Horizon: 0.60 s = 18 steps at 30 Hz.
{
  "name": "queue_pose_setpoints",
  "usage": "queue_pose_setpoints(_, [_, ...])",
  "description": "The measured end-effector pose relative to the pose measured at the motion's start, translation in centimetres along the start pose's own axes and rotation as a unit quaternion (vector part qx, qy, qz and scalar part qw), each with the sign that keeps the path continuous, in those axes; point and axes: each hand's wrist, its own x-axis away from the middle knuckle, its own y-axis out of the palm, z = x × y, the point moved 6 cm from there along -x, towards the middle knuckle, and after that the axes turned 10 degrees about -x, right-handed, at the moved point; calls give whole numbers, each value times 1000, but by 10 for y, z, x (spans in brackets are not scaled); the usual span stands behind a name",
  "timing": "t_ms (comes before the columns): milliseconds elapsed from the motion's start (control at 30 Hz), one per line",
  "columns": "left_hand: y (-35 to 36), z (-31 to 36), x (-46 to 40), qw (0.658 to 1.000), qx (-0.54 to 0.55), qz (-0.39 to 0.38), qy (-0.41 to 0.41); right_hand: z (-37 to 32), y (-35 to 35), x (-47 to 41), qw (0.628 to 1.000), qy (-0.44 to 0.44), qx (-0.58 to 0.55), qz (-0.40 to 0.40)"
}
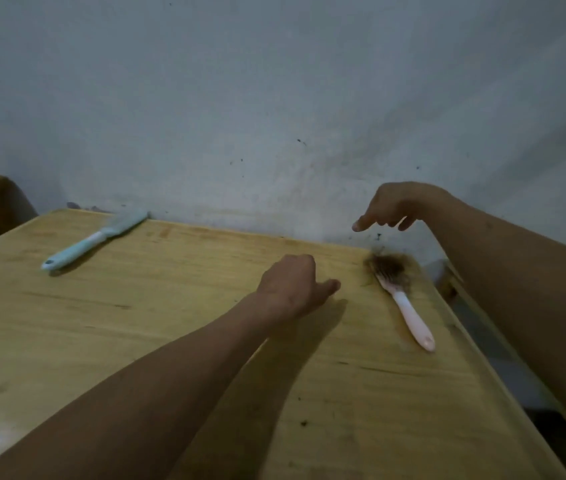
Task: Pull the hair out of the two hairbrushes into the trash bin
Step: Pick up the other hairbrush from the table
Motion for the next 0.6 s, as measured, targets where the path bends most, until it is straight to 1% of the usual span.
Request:
queue_pose_setpoints(67, [19,34,-3,1000,13,-16,11,29,3,0,999,28,24,-12])
queue_pose_setpoints(133, [32,64,-4,999,29,-20,17,50,15,-2,998,54,25,-37])
queue_pose_setpoints(200, [42,87,-7,999,43,-23,18,63,29,-5,996,70,10,-62])
queue_pose_setpoints(300, [54,112,-9,998,47,-39,23,73,47,-8,994,75,-30,-77])
queue_pose_setpoints(433, [63,122,-9,997,62,-49,11,76,59,-10,992,55,-90,-65])
queue_pose_setpoints(533, [62,116,-9,993,108,-53,-18,67,56,-8,992,39,-109,-55])
queue_pose_setpoints(600, [59,106,-9,985,156,-57,-40,53,49,-2,992,20,-117,-41])
